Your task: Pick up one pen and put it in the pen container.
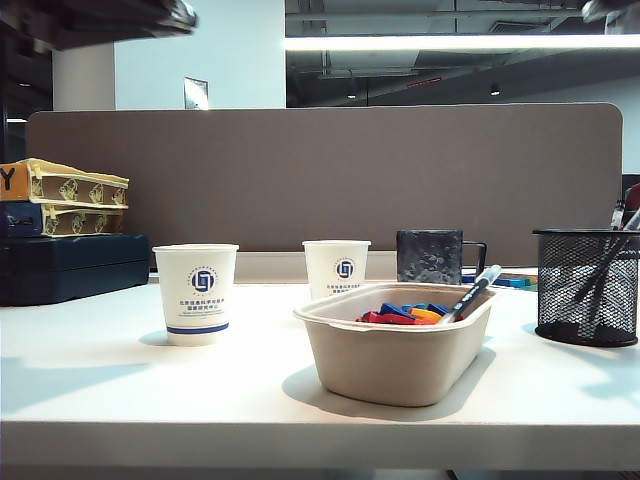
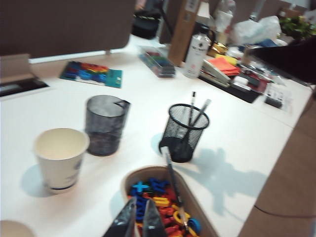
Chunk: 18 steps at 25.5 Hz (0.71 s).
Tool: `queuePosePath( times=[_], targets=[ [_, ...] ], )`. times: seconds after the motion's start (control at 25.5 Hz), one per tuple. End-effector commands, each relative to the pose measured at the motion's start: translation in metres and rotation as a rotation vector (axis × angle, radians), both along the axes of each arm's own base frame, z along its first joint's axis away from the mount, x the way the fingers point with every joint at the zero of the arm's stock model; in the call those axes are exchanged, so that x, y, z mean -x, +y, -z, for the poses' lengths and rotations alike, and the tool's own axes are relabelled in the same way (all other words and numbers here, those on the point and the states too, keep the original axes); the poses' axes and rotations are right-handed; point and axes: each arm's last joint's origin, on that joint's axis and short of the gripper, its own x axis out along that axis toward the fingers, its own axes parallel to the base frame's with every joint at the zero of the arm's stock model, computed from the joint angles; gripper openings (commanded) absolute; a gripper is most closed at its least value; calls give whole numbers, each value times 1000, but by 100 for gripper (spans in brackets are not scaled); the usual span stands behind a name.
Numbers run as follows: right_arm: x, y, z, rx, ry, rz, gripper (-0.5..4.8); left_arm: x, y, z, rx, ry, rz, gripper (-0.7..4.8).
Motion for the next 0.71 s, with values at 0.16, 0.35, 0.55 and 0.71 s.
queuePosePath(
  times=[0.16,0.35,0.55,0.71],
  targets=[
    [-19,5,15,-72,125,-19,117,-17,-21,-2,-18,37,56,28],
    [-31,16,30,-109,225,-100,117,-36,-39,-5,-36,68,86,29],
    [-39,28,43,-117,302,-141,117,-50,-47,8,-69,137,86,29],
    [-43,32,49,-113,334,-149,117,-53,-49,16,-87,174,86,29]
  ],
)
